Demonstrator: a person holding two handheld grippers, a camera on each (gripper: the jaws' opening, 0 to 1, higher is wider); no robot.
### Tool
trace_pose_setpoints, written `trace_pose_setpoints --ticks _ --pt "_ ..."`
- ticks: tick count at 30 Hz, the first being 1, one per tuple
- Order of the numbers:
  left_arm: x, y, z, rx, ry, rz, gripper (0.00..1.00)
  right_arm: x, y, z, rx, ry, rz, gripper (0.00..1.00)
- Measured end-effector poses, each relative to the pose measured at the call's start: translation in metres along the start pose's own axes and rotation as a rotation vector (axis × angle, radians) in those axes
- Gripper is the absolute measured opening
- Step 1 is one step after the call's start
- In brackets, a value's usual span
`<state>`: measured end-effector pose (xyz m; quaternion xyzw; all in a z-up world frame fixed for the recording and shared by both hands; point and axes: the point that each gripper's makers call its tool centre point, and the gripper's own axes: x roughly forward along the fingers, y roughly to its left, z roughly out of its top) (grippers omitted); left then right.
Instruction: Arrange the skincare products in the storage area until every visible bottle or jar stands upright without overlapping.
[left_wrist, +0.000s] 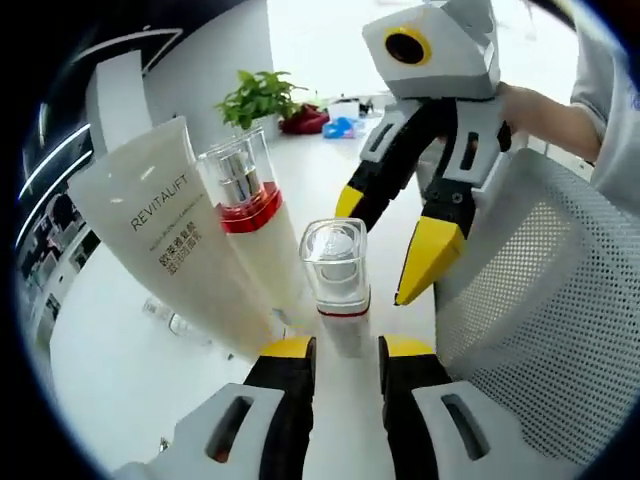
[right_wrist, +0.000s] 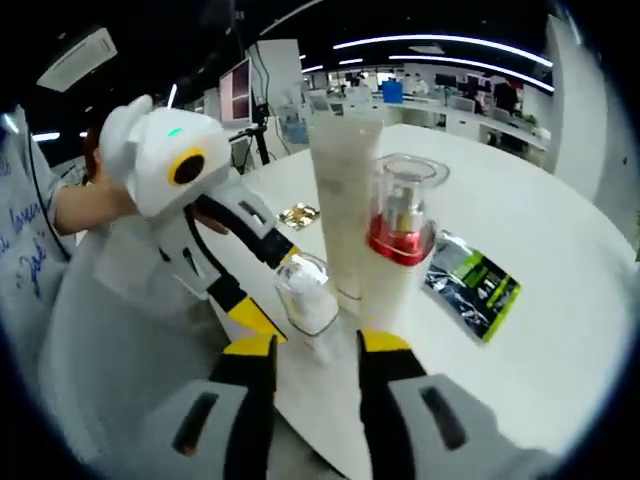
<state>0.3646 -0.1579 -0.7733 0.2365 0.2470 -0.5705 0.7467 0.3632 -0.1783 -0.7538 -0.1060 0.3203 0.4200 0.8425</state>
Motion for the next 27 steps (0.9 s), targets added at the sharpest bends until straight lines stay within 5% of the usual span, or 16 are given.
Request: trace_pose_setpoints --ticks 16,27 --pt "0.004 -0.010 -0.007 -0.078 0.065 -0.034 0.16 0.009 0.000 -0.016 0.028 0.052 0.043 0.22" --pt "0.009 -0.009 -0.006 -0.157 0.058 -0.027 0.12 0.016 0.001 -0.019 0.036 0.066 0.063 0.17"
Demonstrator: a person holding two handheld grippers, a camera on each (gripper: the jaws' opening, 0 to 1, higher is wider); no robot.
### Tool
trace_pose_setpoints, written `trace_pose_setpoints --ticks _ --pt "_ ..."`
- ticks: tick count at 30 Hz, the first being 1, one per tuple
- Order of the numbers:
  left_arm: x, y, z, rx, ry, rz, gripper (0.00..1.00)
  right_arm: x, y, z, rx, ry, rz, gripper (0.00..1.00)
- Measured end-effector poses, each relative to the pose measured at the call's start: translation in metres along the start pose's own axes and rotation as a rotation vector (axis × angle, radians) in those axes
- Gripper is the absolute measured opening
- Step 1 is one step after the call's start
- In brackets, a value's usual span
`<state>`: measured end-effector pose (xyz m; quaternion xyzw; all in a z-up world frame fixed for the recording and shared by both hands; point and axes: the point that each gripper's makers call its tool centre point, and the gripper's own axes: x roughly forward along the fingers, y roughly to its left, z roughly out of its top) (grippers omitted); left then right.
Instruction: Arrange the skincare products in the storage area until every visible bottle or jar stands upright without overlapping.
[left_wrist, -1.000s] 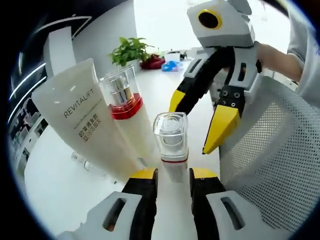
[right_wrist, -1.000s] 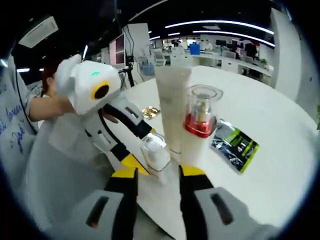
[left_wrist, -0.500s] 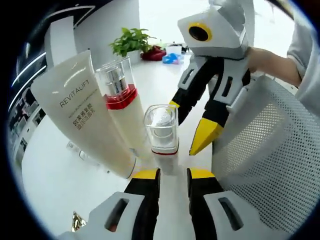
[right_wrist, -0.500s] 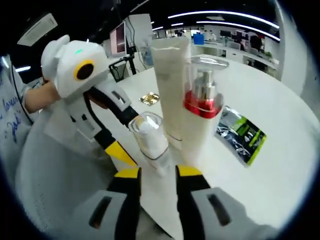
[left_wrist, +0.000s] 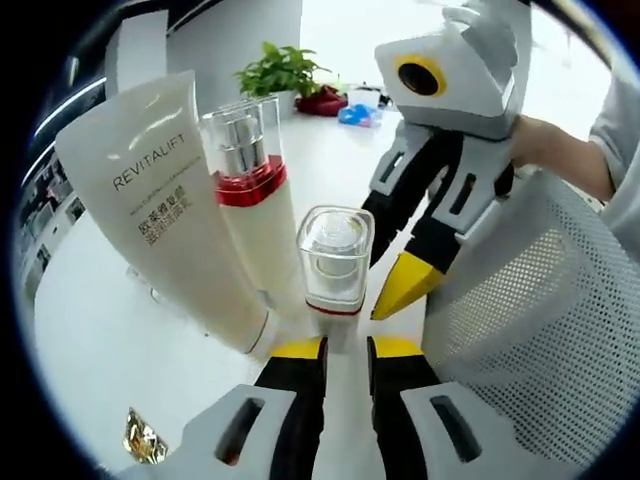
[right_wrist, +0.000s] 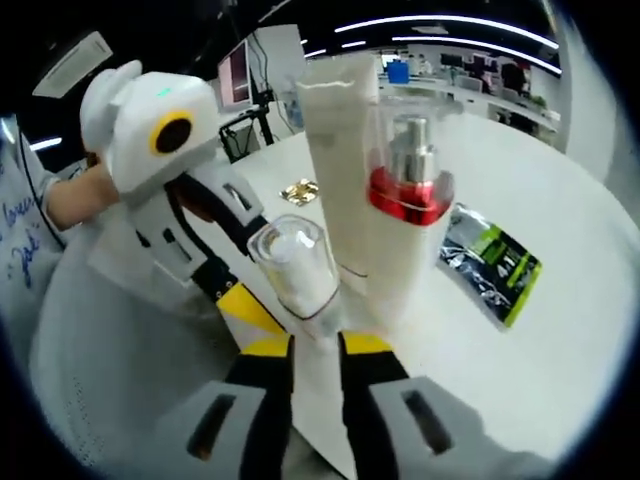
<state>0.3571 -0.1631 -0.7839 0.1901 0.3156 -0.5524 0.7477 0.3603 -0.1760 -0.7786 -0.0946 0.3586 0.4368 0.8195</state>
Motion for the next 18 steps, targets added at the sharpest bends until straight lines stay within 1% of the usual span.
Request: trace_pose_setpoints --ticks 4,9,18 --pt "0.002 0.002 -0.001 -0.011 0.006 0.009 0.12 0.002 -0.002 0.000 0.000 0.005 -0.002 0.15" --pt "0.005 0.007 -0.002 -0.025 0.013 0.027 0.08 0.003 -0.005 0.001 0.000 0.008 -0.009 0.14" --pt "0.009 0.012 -0.002 -0.037 0.017 0.044 0.08 0.004 -0.010 0.001 0.007 0.011 -0.024 0.13"
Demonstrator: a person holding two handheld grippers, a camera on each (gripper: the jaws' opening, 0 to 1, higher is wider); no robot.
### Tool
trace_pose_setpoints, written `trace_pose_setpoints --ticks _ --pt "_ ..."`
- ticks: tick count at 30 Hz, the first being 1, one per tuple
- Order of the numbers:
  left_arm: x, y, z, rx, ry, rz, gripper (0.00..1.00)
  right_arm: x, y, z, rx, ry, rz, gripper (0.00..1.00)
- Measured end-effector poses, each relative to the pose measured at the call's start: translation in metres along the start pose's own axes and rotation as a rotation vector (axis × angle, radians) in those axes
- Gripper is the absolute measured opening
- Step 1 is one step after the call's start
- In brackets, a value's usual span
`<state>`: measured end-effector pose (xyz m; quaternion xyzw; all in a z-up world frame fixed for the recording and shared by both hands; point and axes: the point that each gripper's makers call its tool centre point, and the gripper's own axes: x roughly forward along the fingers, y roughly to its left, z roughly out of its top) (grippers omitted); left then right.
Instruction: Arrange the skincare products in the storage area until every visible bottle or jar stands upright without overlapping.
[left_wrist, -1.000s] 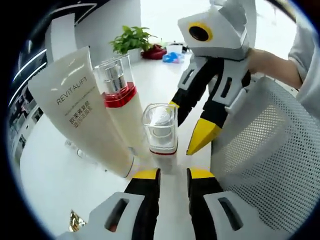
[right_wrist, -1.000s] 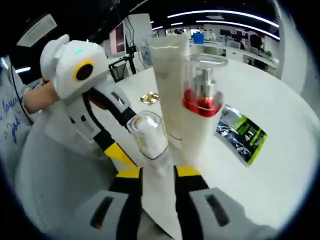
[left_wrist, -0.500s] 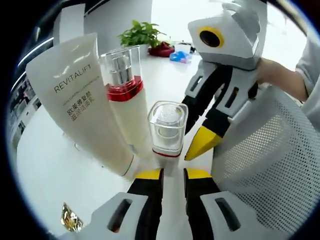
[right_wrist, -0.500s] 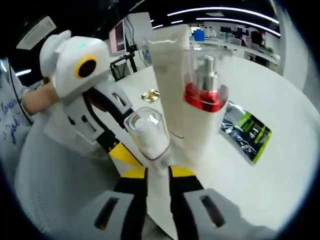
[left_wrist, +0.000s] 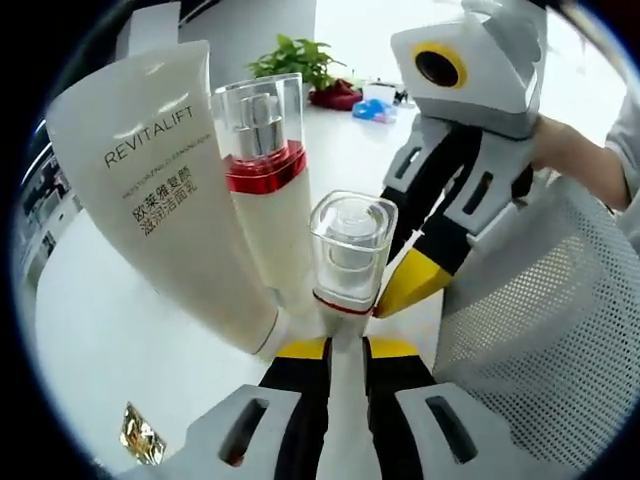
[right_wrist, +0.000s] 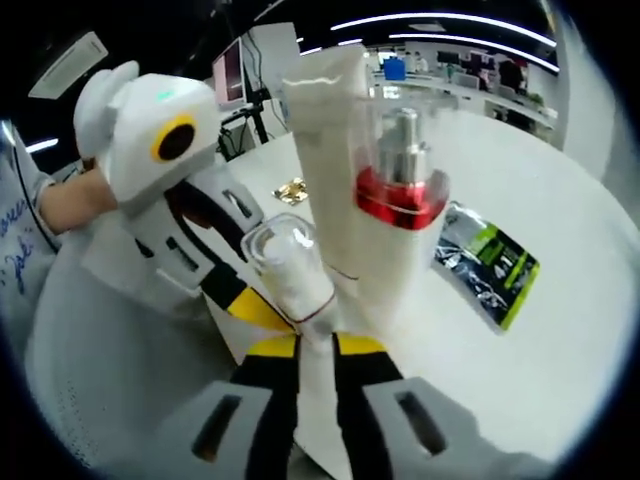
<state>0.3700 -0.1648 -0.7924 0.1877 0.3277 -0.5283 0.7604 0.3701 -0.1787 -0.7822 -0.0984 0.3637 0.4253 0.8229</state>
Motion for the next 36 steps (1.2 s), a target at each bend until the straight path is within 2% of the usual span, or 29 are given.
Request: trace_pose_setpoints --ticks 8,36 --pt "0.003 0.005 0.002 -0.022 -0.007 0.024 0.07 0.003 -0.008 0.001 0.011 -0.002 -0.013 0.13" --pt "0.010 0.014 0.004 -0.044 -0.009 0.044 0.06 0.010 -0.018 -0.001 0.029 0.007 -0.026 0.11"
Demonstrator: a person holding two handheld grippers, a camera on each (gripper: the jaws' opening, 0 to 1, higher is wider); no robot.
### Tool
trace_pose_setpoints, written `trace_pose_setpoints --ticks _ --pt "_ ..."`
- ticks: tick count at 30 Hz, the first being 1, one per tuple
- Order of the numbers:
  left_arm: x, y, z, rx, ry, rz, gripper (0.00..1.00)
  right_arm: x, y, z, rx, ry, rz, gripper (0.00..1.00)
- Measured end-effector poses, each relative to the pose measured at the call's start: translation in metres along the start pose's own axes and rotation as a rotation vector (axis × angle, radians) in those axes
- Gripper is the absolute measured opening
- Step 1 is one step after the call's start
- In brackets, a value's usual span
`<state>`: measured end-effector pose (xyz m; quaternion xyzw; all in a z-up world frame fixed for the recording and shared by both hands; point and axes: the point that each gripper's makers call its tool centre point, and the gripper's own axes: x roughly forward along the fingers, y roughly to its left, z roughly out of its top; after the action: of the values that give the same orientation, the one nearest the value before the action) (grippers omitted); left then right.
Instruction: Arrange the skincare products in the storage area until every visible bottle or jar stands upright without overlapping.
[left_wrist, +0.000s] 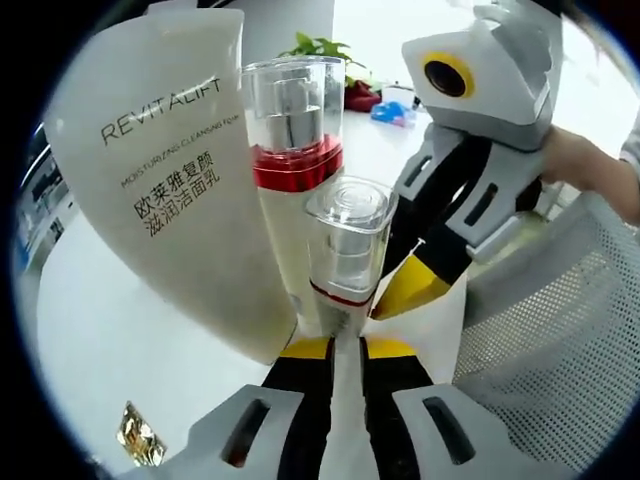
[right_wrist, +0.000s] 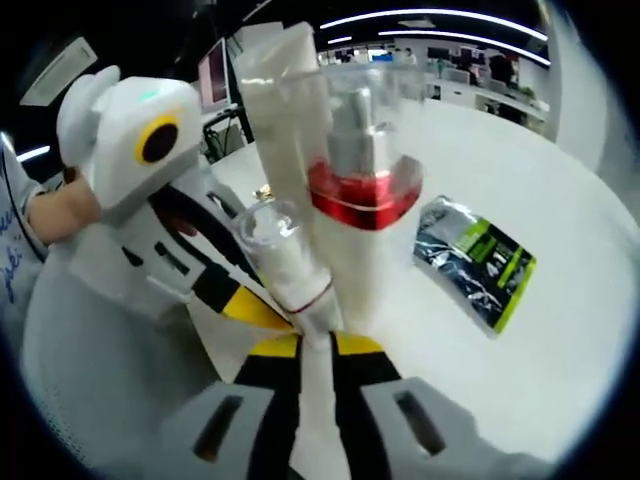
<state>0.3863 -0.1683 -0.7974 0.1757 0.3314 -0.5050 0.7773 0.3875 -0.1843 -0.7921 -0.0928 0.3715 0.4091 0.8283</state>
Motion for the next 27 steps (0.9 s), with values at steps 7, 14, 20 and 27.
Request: trace_pose_setpoints --ticks 7,14,20,27 --pt "0.001 -0.002 -0.002 0.001 0.008 -0.007 0.07 0.000 0.001 0.000 0.003 -0.003 0.002 0.12" --pt "-0.002 0.000 -0.002 0.005 0.012 0.002 0.07 -0.002 0.001 0.000 0.000 -0.005 -0.002 0.13" --pt "-0.008 -0.001 0.000 0.002 0.001 0.008 0.09 -0.006 0.001 0.002 -0.006 -0.011 -0.010 0.13" --pt "-0.017 0.000 0.001 0.003 -0.009 0.021 0.10 -0.010 0.005 0.005 -0.017 -0.019 -0.016 0.15"
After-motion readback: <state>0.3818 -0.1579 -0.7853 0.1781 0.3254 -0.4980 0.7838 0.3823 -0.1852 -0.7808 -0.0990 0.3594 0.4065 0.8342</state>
